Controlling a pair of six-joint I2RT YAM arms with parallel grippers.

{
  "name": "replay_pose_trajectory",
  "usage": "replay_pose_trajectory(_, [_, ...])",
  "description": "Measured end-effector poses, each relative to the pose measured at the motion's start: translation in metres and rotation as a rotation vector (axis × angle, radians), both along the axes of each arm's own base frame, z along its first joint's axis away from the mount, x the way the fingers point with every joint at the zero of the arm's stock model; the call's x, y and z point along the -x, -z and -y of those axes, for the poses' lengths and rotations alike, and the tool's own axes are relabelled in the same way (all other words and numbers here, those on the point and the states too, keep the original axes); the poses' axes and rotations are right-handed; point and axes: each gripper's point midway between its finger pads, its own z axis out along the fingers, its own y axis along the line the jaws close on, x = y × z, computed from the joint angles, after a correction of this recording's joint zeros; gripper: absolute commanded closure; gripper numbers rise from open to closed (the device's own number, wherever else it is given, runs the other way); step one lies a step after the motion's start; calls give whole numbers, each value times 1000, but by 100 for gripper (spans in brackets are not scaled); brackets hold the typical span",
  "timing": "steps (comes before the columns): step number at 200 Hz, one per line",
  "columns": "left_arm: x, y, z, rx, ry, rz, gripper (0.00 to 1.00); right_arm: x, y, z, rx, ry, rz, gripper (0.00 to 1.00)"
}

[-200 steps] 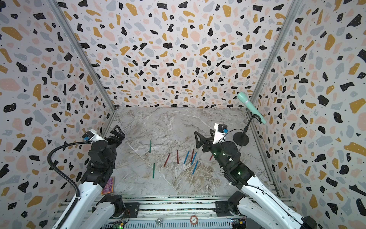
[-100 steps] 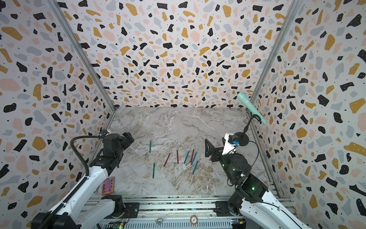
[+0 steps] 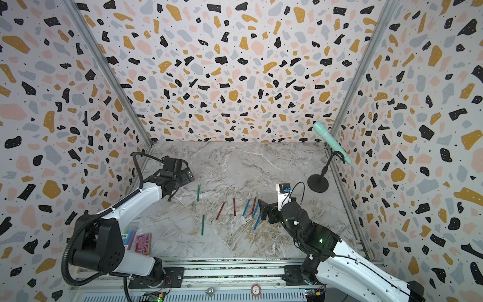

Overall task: Remove protective caps from carving knives
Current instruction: Pick up the carving knife from the center of the board.

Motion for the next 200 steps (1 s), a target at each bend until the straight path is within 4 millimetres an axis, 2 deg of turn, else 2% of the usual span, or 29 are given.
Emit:
replay_pose_trajectory(28, [-5, 29, 10, -59, 52, -132, 1, 15, 6, -19, 22, -63, -10, 1])
replay_pose_trajectory(50, [6, 51, 17, -105, 88, -220, 0, 24, 18, -32, 72, -95, -24, 1])
replay_pose_trajectory(68, [14, 59, 22, -111, 108, -254, 0, 30, 30, -42, 132, -115, -33, 1])
replay_pose_trajectory(97, [21, 60, 32, -114, 138, -258, 1, 38, 50, -54, 234, -139, -41, 1])
replay_pose_trajectory(121, [34, 70, 35, -124, 158, -288, 4, 37, 48, -55, 246, -132, -31, 1])
replay_pose_trajectory(143, [37, 76, 36, -132, 164, -309, 5, 37, 44, -55, 232, -130, -23, 1])
replay_pose_trajectory(200, [39, 92, 41, -123, 176, -348, 25, 37, 43, -55, 225, -131, -20, 1])
